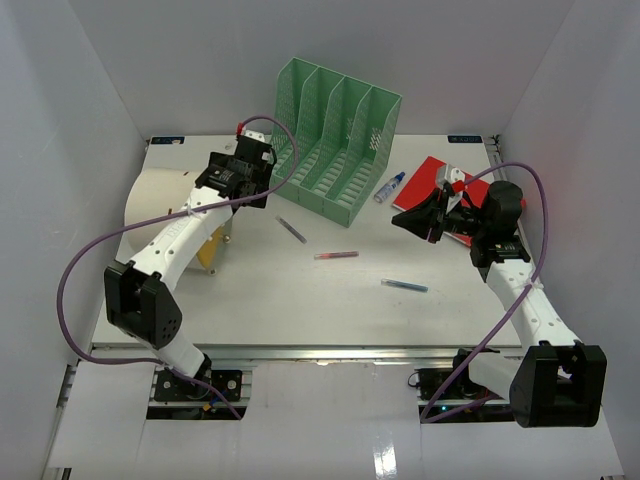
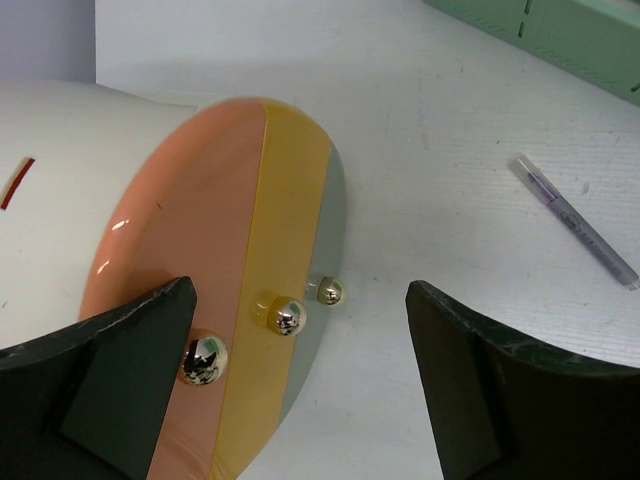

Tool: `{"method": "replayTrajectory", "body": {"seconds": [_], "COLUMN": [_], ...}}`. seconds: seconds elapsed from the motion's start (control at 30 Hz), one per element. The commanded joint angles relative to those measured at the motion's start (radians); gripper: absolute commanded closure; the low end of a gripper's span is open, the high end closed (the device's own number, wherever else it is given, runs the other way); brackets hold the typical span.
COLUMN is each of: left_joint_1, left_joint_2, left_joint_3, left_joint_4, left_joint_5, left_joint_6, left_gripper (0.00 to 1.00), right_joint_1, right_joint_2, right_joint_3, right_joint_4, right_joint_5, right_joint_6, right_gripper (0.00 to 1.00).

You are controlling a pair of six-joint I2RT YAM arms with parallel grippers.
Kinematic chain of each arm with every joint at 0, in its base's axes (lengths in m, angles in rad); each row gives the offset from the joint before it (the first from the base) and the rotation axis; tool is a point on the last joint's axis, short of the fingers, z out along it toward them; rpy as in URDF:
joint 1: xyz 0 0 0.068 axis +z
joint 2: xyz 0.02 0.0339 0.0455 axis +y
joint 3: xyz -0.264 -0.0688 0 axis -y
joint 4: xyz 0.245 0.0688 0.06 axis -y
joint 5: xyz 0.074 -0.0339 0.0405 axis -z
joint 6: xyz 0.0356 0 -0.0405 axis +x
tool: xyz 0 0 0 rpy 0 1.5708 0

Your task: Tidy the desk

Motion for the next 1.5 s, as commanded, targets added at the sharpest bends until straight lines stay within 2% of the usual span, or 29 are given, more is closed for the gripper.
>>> {"method": "replayTrajectory", "body": {"seconds": [0.0,0.17,0.27,0.37,0.43,0.5,0.6,0.73,0.83,1.03,1.3,1.47], "left_joint_1": [0.018,0.017,0.009,-0.021,-0.056,-0.099,-0.143,-0.176,-0.177,-0.179,-0.179,-0.175], "left_joint_2": [-0.044,-0.117,-0.197,-0.246,-0.258,-0.245,-0.214,-0.160,-0.118,-0.032,0.079,0.103], "left_joint_3": [0.078,0.074,-0.021,-0.126,-0.197,-0.236,-0.288,-0.309,-0.297,-0.250,-0.180,-0.160], "left_joint_4": [-0.007,0.010,0.059,0.109,0.137,0.158,0.176,0.188,0.171,0.107,-0.027,-0.053], "left_joint_5": [0.057,0.260,0.393,0.400,0.344,0.273,0.178,-0.064,-0.183,-0.318,-0.466,-0.510], "left_joint_6": [0.005,-0.045,-0.116,-0.199,-0.246,-0.296,-0.350,-0.433,-0.458,-0.450,-0.500,-0.517], "left_gripper": [0.02,0.03,0.13,0.32,0.44,0.48,0.48,0.40,0.36,0.34,0.43,0.43], "right_joint_1": [-0.009,-0.009,-0.009,-0.012,-0.013,-0.013,-0.016,-0.025,-0.026,-0.026,-0.030,-0.034], "right_joint_2": [-0.021,-0.019,-0.017,-0.013,-0.010,-0.009,-0.008,-0.010,-0.009,-0.001,-0.002,-0.001], "right_joint_3": [-0.011,-0.015,-0.016,-0.018,-0.019,-0.021,-0.022,-0.024,-0.024,-0.022,-0.022,-0.022], "right_joint_4": [0.052,0.056,0.058,0.061,0.062,0.065,0.065,0.065,0.065,0.065,0.060,0.059], "right_joint_5": [-0.025,-0.027,-0.026,-0.026,-0.024,-0.023,-0.021,-0.021,-0.024,-0.032,-0.030,-0.030], "right_joint_6": [0.018,0.015,0.015,0.015,0.015,0.016,0.015,0.013,0.012,0.013,0.008,0.008], "right_gripper": [0.88,0.88,0.88,0.88,0.88,0.88,0.87,0.87,0.87,0.87,0.87,0.87]}}
